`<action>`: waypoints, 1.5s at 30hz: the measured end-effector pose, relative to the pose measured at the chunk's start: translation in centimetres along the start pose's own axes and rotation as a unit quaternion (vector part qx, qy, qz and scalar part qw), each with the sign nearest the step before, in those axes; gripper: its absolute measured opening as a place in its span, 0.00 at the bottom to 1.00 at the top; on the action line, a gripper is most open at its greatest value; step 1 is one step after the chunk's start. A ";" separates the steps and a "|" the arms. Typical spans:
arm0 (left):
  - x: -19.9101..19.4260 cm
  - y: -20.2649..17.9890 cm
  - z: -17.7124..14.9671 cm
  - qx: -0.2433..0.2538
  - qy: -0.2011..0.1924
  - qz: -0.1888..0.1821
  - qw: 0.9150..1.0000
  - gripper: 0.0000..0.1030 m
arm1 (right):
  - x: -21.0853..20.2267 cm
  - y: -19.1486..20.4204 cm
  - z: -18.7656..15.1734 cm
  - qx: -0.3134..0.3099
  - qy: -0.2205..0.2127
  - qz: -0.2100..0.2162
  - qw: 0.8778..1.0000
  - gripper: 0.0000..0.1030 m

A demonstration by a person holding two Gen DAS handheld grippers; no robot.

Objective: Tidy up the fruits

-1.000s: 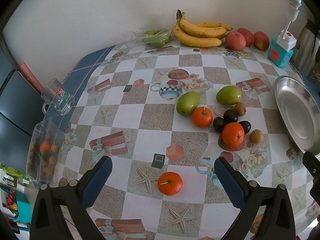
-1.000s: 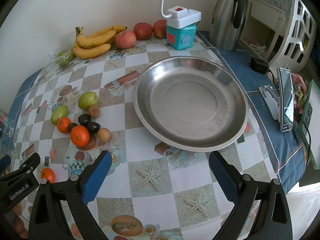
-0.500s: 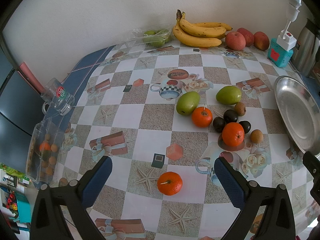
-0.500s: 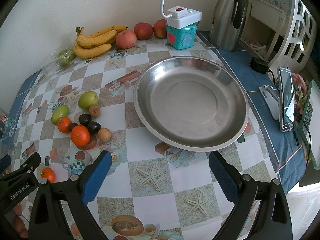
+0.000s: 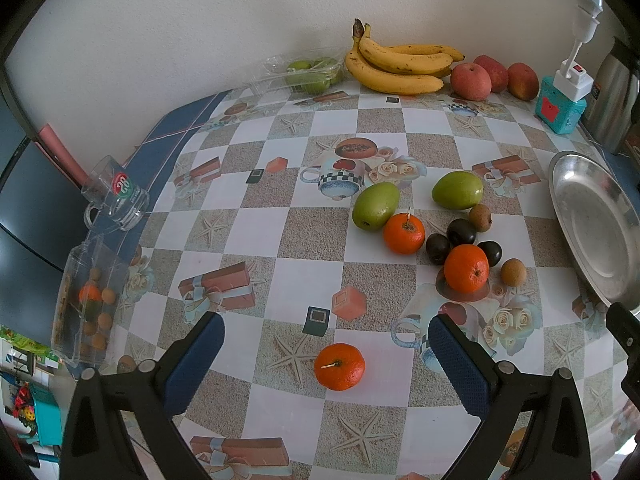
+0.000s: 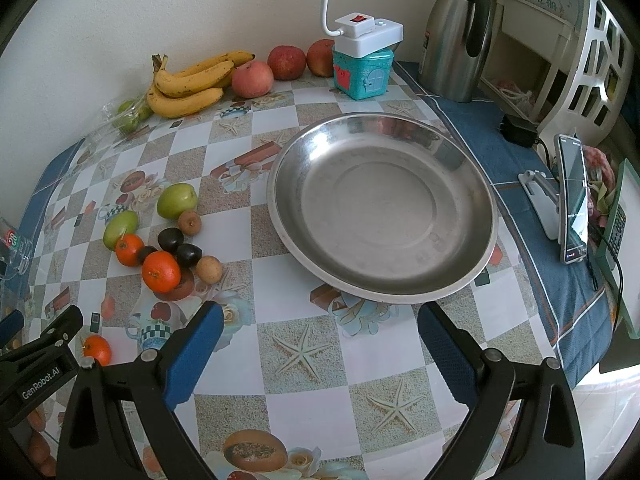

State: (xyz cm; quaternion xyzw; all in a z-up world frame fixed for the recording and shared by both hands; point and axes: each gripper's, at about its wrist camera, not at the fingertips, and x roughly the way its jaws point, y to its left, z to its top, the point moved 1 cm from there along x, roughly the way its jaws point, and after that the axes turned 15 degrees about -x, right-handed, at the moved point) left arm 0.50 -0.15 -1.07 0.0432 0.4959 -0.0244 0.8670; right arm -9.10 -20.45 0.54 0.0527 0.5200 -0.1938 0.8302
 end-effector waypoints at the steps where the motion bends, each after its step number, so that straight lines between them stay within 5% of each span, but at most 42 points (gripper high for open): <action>1: 0.0 0.0 0.0 0.000 0.000 0.000 1.000 1.00 | 0.0 0.0 0.0 0.000 0.000 0.000 1.000 0.95; 29: 1.2 1.5 -0.1 -0.039 0.029 -0.031 0.998 1.00 | 0.6 1.5 0.5 -0.031 0.014 0.017 0.999 0.95; 39: 2.6 5.3 0.7 -0.103 0.055 -0.074 0.990 1.00 | 1.9 4.6 2.3 -0.038 0.013 0.081 0.996 0.95; 45: 3.9 5.9 0.6 -0.066 0.064 -0.076 0.993 1.00 | 3.4 5.0 2.9 -0.019 0.030 0.105 0.994 0.95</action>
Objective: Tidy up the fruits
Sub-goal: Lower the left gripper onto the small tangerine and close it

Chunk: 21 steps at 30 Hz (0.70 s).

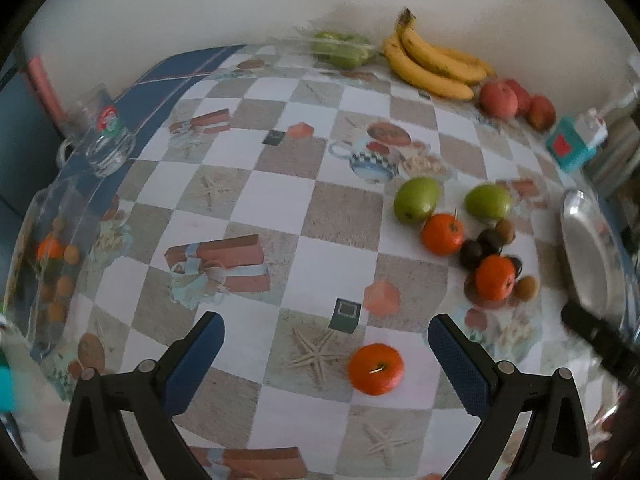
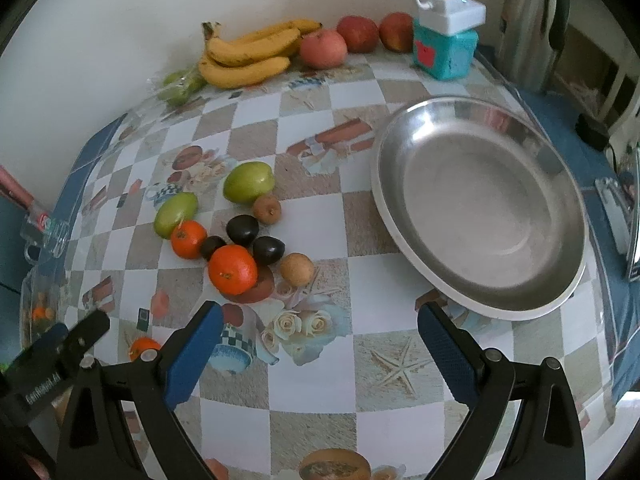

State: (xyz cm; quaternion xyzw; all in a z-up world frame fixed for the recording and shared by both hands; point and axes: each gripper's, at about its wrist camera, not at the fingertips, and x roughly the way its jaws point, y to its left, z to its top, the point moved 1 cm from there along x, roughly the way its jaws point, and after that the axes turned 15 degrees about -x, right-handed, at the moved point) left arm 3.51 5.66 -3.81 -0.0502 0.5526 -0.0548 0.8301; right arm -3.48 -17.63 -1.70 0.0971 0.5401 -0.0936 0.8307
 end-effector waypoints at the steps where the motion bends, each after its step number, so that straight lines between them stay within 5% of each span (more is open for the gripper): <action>1: 0.2 -0.1 -0.1 0.012 0.004 0.002 1.000 1.00 | 0.2 0.0 0.1 0.003 0.002 0.006 1.000 0.95; 8: 1.8 -1.1 -1.3 0.058 0.050 -0.006 0.997 0.99 | 0.7 0.2 0.2 -0.007 0.011 0.006 1.000 0.95; 21: 3.5 -2.4 -2.4 0.069 0.105 -0.031 0.992 0.51 | 1.0 0.2 0.0 -0.005 0.018 -0.003 1.000 0.95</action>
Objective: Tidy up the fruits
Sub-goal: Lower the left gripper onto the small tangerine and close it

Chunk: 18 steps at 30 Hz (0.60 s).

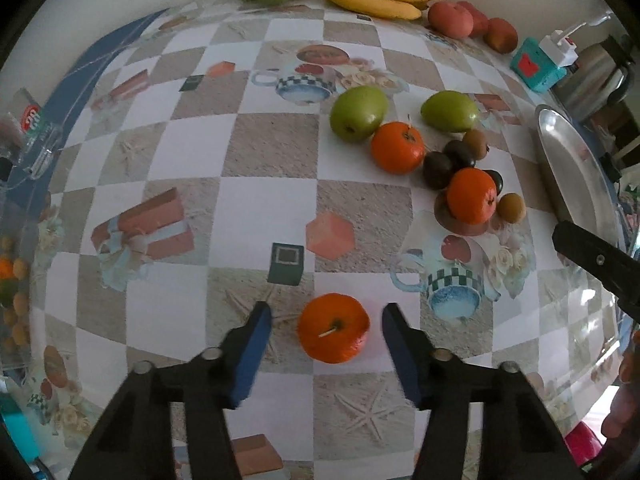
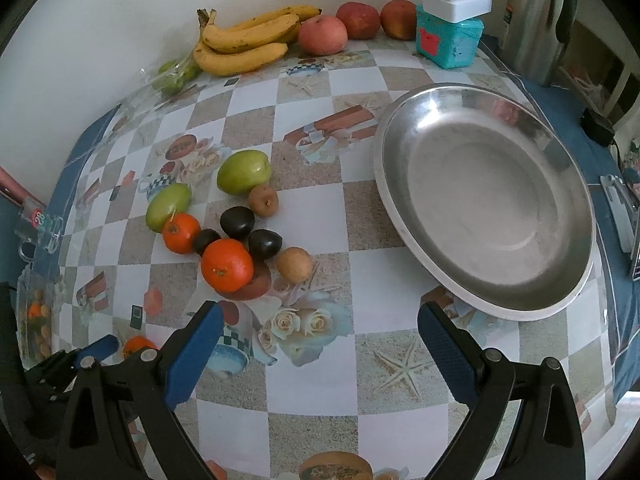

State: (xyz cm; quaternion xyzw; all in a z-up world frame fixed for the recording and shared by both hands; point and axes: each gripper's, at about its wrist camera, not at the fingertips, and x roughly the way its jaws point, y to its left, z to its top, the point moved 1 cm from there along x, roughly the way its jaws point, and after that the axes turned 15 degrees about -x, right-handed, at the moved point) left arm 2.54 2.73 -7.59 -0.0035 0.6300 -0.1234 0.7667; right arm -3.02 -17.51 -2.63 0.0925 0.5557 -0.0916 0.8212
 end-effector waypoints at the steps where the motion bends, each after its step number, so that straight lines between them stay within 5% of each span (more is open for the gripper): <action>1: 0.0 0.0 0.0 0.001 0.002 -0.001 1.000 0.48 | 0.0 0.0 0.0 0.000 0.000 0.000 1.000 0.95; 4: 0.2 -0.2 0.0 0.000 0.007 -0.007 1.000 0.39 | -0.1 -0.2 0.0 0.002 -0.001 0.000 1.000 0.95; 18: -3.5 -2.3 3.3 -0.057 -0.034 -0.033 0.997 0.37 | -0.1 -0.9 0.6 0.028 -0.010 0.014 0.999 0.95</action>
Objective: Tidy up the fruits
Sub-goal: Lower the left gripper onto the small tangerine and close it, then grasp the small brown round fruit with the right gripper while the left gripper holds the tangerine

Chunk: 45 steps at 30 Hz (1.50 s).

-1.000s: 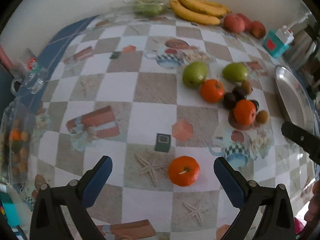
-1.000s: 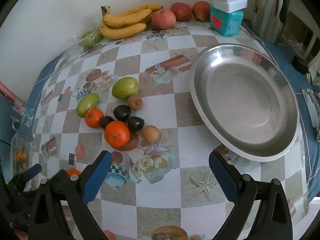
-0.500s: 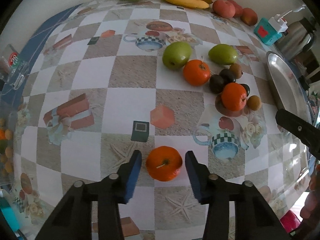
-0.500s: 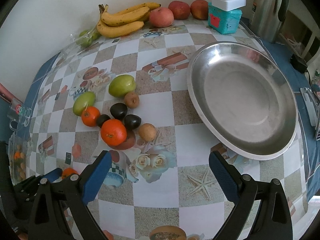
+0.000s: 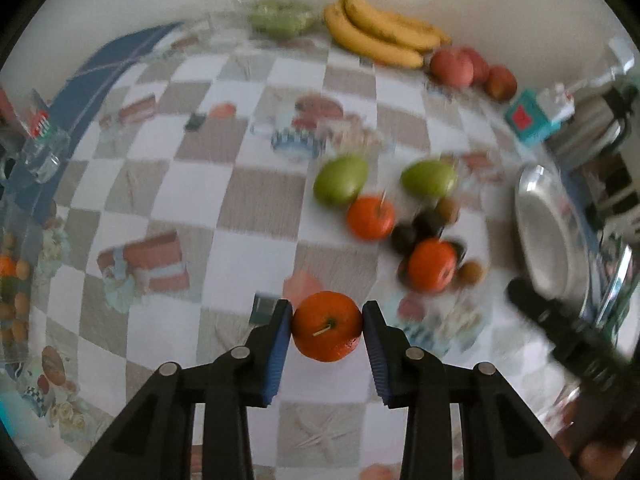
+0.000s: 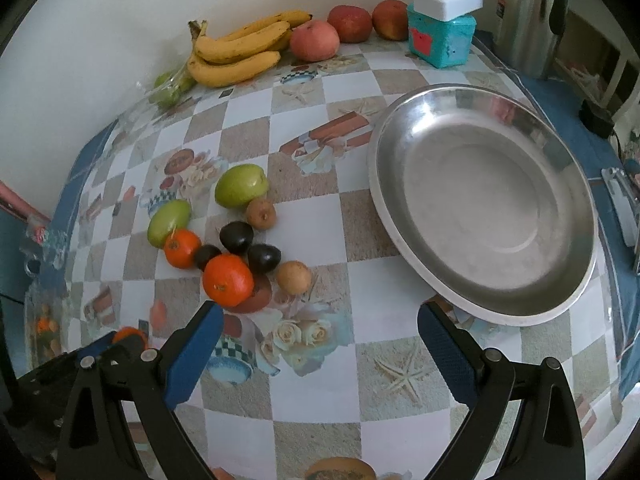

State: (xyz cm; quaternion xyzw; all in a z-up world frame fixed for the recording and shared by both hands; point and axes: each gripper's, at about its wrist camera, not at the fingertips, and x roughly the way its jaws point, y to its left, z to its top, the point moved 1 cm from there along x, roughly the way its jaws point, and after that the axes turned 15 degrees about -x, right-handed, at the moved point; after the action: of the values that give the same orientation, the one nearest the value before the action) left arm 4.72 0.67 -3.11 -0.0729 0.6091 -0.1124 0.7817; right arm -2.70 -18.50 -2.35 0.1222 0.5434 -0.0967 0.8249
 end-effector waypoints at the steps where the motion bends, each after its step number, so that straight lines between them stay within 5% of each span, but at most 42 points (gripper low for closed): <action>1: -0.4 -0.2 0.4 -0.007 -0.006 -0.001 1.000 0.37 | 0.0 0.0 0.2 0.002 -0.002 0.003 1.000 0.95; 9: -1.4 -2.7 2.9 -0.052 -0.034 -0.002 0.998 0.38 | 0.5 0.7 1.7 -0.008 -0.009 0.014 1.000 0.73; 21: 1.1 -4.4 4.2 -0.066 -0.030 0.001 0.997 0.37 | 3.5 0.3 1.5 -0.010 0.047 0.038 0.998 0.45; 45: 1.8 -3.4 4.5 -0.079 -0.018 -0.008 0.997 0.37 | 5.4 0.9 1.8 -0.025 0.070 0.037 0.997 0.25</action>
State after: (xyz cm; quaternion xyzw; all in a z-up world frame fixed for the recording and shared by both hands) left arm 9.16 -3.18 -2.79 -0.1411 0.6014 -0.0685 0.7834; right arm 1.26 -18.37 -6.54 0.1278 0.5969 -0.0437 0.7909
